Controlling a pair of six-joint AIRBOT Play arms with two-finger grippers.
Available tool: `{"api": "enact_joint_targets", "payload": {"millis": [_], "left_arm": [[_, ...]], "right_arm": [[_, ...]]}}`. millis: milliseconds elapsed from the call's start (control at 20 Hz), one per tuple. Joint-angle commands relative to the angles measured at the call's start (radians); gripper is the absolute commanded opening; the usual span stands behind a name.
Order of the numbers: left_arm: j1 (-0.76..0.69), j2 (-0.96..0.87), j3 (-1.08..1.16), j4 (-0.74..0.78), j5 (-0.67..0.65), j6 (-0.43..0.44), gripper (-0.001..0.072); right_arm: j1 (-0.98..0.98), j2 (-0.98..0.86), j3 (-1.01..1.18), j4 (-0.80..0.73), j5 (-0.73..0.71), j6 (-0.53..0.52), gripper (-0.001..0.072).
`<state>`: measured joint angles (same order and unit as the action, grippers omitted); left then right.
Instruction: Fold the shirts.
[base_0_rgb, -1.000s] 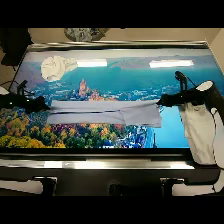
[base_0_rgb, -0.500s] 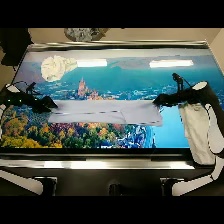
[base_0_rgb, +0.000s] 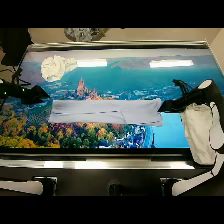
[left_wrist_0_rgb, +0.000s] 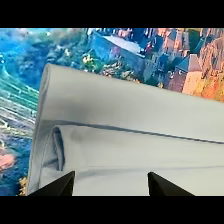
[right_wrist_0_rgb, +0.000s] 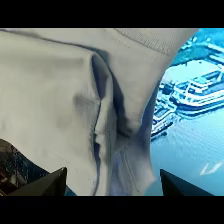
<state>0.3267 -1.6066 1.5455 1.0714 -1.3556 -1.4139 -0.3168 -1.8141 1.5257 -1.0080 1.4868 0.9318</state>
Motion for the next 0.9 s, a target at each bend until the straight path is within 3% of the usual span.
{"api": "enact_joint_targets", "payload": {"millis": [0,200,300,350,400,450,550,650,850], "left_arm": [[-0.005,0.055,0.002,0.001,-0.018,-0.001,0.0544],[-0.035,0.077,0.002,-0.014,-0.049,-0.001,0.0538],[-0.067,0.079,0.002,-0.064,-0.05,-0.001,0.0522],[-0.091,0.078,0.002,-0.092,-0.047,0.0,0.0521],[-0.121,0.077,0.002,-0.109,-0.039,0.0,0.0519],[-0.153,0.075,0.002,-0.111,-0.032,0.0,0.0491],[-0.233,0.07,-0.005,-0.111,-0.022,0.033,0.0239],[-0.328,0.068,-0.041,-0.112,0.043,0.038,0.0056],[-0.572,0.021,-0.145,-0.161,0.247,0.033,0.0029]], "right_arm": [[-0.003,-0.076,0.001,0.086,0.004,0.008,0.072],[0.0,-0.119,0.001,0.103,-0.047,0.087,0.0715],[0.018,-0.12,0.001,0.106,-0.051,0.111,0.067],[0.034,-0.12,0.001,0.107,-0.044,0.116,0.058],[0.05,-0.119,0.001,0.107,-0.038,0.117,0.035],[0.065,-0.115,0.001,0.108,-0.026,0.135,0.0058],[0.084,-0.075,0.002,0.118,-0.017,0.12,0.0041],[0.085,0.02,0.002,0.122,-0.031,0.12,0.0039],[0.085,0.25,0.002,0.113,0.042,0.165,0.0038]]}}
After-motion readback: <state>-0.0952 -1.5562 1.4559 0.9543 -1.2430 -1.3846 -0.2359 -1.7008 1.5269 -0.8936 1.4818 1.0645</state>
